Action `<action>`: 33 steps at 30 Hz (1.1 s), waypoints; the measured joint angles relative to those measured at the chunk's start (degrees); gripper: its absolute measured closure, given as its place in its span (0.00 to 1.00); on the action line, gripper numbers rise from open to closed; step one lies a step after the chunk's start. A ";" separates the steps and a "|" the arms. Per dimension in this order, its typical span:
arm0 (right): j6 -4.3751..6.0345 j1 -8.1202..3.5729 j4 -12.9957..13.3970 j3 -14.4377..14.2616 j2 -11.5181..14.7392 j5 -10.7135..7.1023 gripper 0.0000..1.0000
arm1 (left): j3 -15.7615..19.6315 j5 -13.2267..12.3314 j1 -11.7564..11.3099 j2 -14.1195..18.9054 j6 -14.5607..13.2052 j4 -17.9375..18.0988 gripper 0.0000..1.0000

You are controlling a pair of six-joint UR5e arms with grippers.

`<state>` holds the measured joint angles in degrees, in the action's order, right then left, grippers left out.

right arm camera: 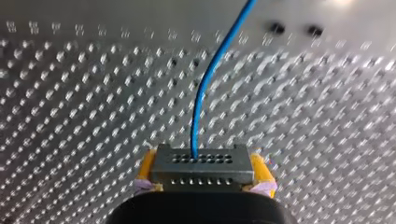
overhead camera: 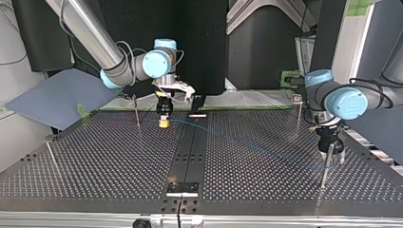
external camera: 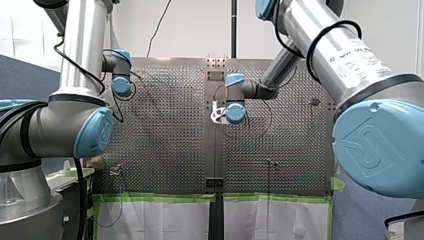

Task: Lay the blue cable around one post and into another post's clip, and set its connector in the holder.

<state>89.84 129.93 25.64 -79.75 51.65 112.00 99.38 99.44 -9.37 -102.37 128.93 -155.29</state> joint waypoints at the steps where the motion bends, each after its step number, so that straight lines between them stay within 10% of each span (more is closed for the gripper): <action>1: 0.40 -0.27 0.42 -0.41 0.00 0.24 1.00 | 0.00 -0.01 0.03 0.01 0.00 0.00 0.01; 11: 3.32 -3.90 5.85 -5.85 -0.07 4.38 1.00 | 0.00 0.01 0.54 0.00 -0.22 -0.01 0.01; 23: 8.29 -9.47 11.63 -11.62 -0.14 4.65 1.00 | 0.00 -0.09 0.72 0.00 -0.45 0.04 0.01; 33: 9.26 -14.52 16.68 -16.67 -2.00 6.33 1.00 | 0.00 -0.24 0.78 0.01 -0.31 0.01 0.01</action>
<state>99.10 115.41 42.32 -96.42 49.65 118.33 99.38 99.19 -8.60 -102.36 128.62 -155.28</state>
